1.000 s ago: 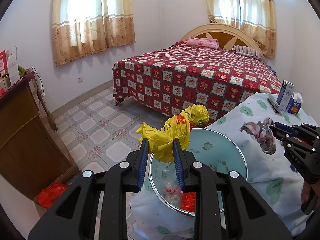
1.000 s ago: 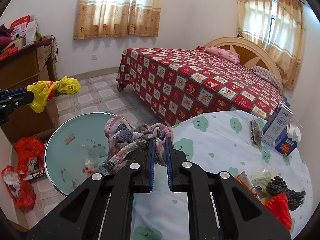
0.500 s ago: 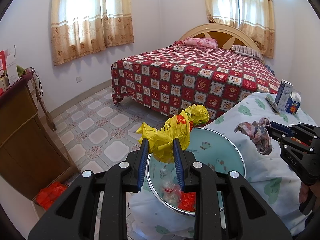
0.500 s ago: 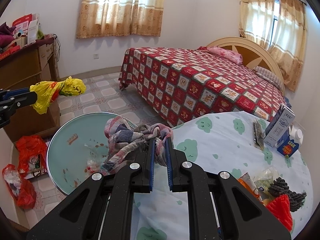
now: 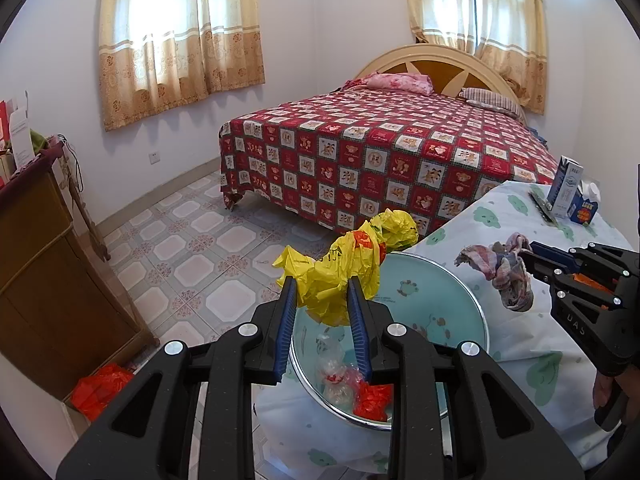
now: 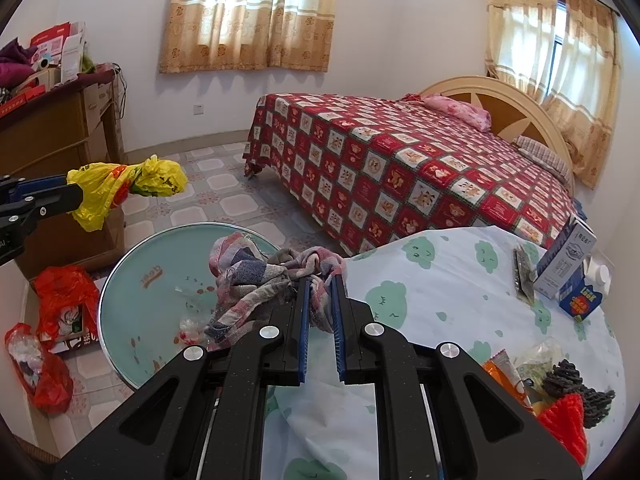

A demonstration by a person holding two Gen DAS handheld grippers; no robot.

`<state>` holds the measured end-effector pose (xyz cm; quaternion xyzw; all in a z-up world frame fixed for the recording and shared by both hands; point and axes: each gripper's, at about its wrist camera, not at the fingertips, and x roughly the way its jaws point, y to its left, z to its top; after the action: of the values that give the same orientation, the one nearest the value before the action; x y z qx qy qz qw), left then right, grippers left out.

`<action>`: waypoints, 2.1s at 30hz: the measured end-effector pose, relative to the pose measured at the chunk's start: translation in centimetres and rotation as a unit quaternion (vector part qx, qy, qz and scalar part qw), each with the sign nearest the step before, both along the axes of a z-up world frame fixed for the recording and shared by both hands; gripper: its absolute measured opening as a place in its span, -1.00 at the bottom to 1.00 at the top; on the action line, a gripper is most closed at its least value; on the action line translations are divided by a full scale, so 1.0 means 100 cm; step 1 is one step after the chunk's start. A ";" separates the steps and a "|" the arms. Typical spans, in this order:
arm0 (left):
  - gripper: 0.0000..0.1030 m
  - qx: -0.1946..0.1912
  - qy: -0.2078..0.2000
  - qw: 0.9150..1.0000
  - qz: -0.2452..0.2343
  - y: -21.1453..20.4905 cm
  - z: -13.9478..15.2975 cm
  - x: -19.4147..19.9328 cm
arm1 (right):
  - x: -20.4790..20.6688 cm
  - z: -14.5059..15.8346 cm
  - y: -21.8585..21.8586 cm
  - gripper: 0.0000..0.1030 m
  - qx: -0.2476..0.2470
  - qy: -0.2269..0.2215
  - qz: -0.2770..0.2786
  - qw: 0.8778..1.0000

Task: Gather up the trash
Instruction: 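Hold the yellow bag and checkered cloth above the teal bucket with both tools, then open both tools to drop the yellow bag and checkered cloth into the bucket, then move both open tools back over the trash pile on the table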

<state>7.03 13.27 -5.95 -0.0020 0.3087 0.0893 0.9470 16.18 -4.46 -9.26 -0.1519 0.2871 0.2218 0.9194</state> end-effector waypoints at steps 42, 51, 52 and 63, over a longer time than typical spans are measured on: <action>0.00 -0.004 0.002 1.000 0.004 0.008 -0.006 0.003 | -0.003 -0.011 0.017 -0.20 0.004 0.009 0.030 1.000; 0.40 0.003 -0.003 1.000 0.006 -0.003 -0.010 -0.001 | -0.020 -0.002 -0.016 0.04 0.012 -0.008 -0.003 1.000; 0.42 0.010 -0.007 1.000 0.008 -0.006 -0.010 -0.002 | -0.025 0.000 -0.024 0.08 0.012 -0.012 -0.009 1.000; 0.77 -0.002 0.025 0.998 -0.051 -0.075 -0.026 0.001 | -0.078 0.014 -0.197 0.28 0.068 -0.038 -0.171 0.982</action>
<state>7.10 5.81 -8.53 0.0144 0.3320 0.0403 0.9423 8.40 -24.12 -7.86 -0.0465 0.2576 0.0739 0.9623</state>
